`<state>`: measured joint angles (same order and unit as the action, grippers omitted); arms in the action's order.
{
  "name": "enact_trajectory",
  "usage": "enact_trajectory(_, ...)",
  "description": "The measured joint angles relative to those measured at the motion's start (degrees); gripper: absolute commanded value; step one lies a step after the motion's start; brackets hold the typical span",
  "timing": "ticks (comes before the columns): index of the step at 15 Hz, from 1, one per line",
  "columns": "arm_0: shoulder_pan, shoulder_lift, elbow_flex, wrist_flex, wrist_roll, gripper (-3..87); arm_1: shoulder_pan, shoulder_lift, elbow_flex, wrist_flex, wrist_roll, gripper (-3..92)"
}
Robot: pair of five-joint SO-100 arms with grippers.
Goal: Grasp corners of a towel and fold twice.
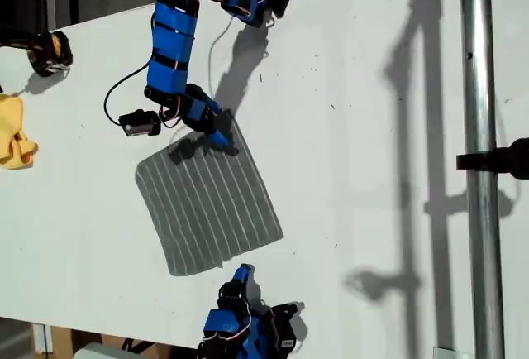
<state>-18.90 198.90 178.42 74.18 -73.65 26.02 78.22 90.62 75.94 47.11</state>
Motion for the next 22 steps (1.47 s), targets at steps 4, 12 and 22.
enact_trajectory(4, 0.0, 0.0, 0.0, 0.0, 0.0, -2.4, 1.1, -4.0, 0.0, -2.3, -0.7, 39.7)
enact_trajectory(12, 0.0, 0.0, 0.0, 0.0, 0.0, -2.4, 3.6, -10.5, -0.1, -3.7, -1.1, 30.5)
enact_trajectory(22, 0.0, 0.0, 0.0, 0.0, 0.0, -2.4, 3.4, -11.8, -2.1, -4.5, -2.7, 1.6)
